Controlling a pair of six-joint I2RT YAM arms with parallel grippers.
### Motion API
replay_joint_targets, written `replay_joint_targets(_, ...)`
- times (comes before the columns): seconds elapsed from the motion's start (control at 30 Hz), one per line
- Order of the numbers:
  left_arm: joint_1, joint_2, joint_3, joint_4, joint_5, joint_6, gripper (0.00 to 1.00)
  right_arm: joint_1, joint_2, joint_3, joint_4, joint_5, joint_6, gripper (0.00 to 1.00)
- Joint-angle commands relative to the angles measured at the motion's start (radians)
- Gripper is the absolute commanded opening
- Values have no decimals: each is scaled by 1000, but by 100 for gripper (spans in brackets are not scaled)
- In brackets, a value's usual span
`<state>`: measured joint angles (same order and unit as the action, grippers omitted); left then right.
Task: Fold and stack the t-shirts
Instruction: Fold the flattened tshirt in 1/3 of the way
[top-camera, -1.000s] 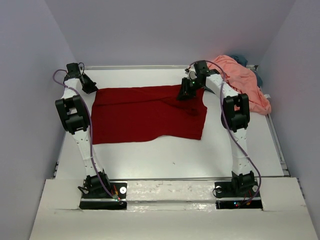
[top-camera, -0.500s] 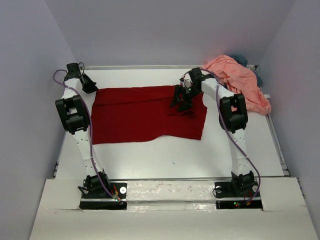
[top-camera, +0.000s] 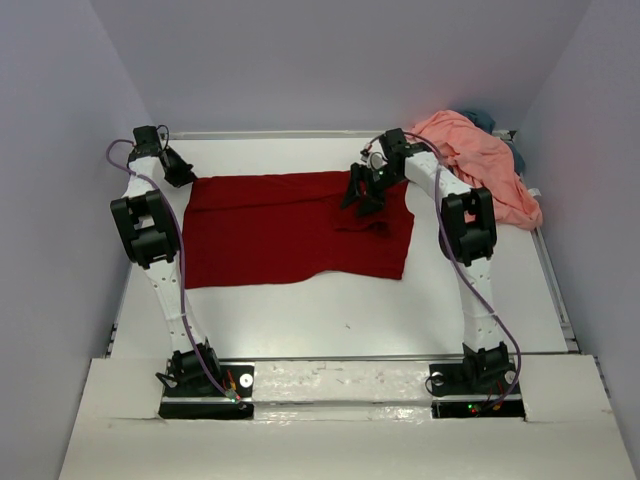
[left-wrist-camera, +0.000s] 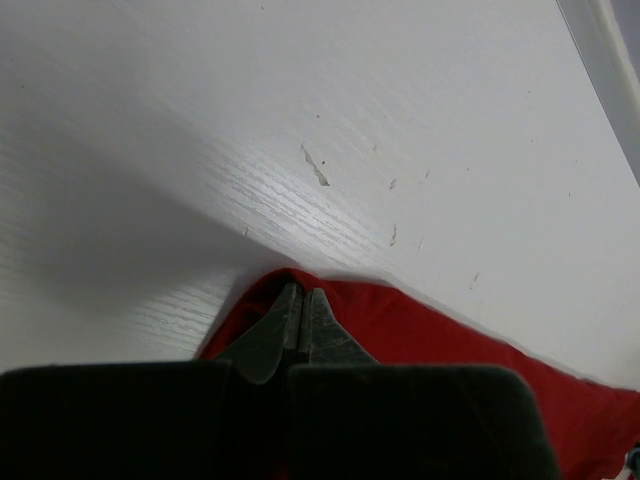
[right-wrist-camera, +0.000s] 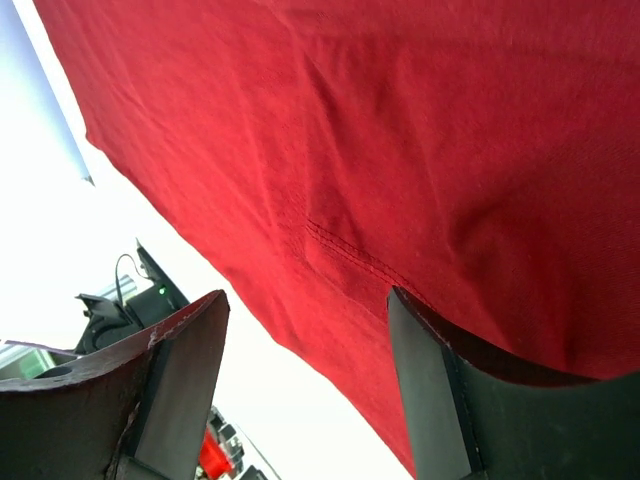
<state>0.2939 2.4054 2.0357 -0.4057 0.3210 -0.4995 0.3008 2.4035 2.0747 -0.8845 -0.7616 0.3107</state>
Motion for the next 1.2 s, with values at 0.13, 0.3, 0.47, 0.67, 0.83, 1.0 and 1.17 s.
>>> replay_joint_targets(0.13,-10,-158,4,13,55,-2,11,-103,-86,47,2,22,2,70)
replay_joint_targets(0.3,-22,-259,-5,21,70,4,22,-146,-136,-1,18,22,10,69)
replay_joint_targets(0.47,-44,-393,-161,70,46,19,35,-155,-205,-162,124,-1,41,69)
replay_joint_targets(0.67,-51,-410,-212,62,107,30,42,-155,-218,-215,139,-15,45,69)
replay_joint_targets(0.83,-145,-472,-293,85,191,10,41,-155,-236,-272,162,-10,53,68)
replay_joint_targets(1.0,-329,-497,-359,119,248,-28,40,-164,-274,-347,234,-18,93,66)
replay_joint_targets(1.17,-436,-491,-341,137,288,-63,40,-173,-296,-403,278,-16,126,65)
